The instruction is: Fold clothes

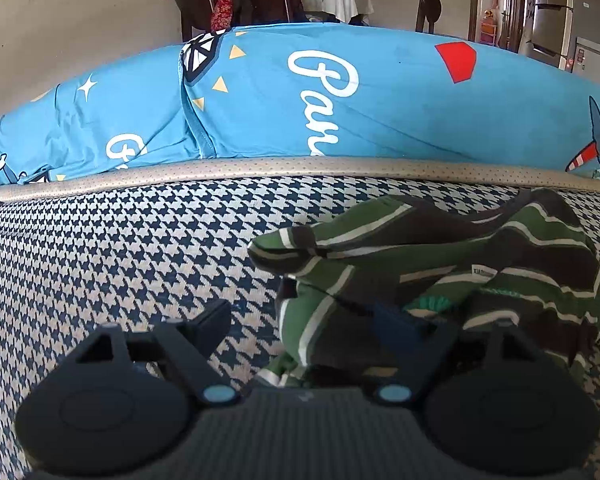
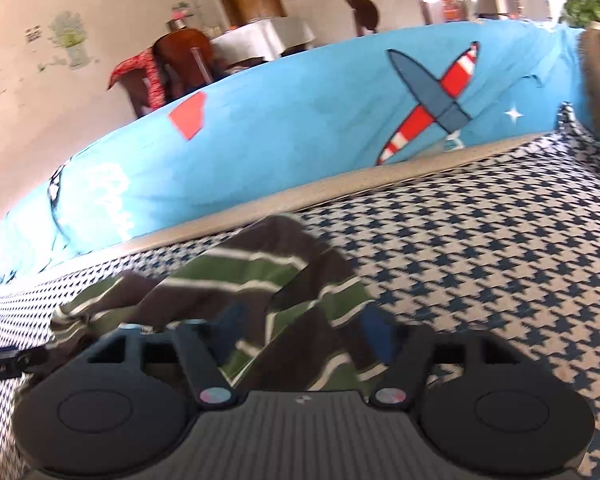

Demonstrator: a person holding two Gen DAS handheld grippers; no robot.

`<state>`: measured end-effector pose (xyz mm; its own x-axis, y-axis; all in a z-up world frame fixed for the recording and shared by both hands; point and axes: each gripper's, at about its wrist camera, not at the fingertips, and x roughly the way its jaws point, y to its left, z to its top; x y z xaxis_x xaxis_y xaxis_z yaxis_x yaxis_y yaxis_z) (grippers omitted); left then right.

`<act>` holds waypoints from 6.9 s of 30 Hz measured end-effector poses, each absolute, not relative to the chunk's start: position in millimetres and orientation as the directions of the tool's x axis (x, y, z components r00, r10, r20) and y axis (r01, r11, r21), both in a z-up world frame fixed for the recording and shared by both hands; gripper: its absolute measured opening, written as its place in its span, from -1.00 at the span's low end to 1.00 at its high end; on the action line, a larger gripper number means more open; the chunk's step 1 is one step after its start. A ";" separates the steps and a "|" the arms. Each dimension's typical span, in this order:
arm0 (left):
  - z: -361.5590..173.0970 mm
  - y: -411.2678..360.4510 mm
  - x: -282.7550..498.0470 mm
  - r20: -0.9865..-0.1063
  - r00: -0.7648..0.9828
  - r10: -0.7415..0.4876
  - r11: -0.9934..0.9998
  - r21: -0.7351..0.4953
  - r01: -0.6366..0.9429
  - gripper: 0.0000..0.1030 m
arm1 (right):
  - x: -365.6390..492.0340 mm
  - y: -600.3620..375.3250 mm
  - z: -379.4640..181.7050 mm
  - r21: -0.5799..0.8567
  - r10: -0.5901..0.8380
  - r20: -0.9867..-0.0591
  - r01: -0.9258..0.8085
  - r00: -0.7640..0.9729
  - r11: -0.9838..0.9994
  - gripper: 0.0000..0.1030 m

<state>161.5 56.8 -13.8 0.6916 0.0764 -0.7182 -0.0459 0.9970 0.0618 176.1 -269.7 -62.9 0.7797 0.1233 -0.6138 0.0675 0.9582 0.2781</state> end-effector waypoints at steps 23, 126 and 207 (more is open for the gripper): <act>-18.8 45.4 157.1 -0.734 0.677 0.056 0.997 0.074 -0.003 0.74 | 185.4 -253.2 -67.9 0.225 0.014 -0.577 0.143 0.817 0.964 -0.83; -35.6 -11.1 48.8 -0.793 0.605 -0.070 0.995 -0.016 0.094 0.89 | 92.2 -191.1 -65.6 0.112 -0.025 -0.763 0.171 0.646 0.979 0.45; -45.6 50.2 1.6 -0.771 0.634 0.059 0.997 0.009 -0.082 0.99 | 24.2 -195.6 -98.2 0.513 0.273 -0.501 0.028 0.821 0.858 0.32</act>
<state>1.6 50.2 -45.6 0.6341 0.0593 -0.7709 -0.0824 0.9966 0.0089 24.2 -195.6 -98.2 0.8212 0.2730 -0.5011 0.0277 0.8581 0.5128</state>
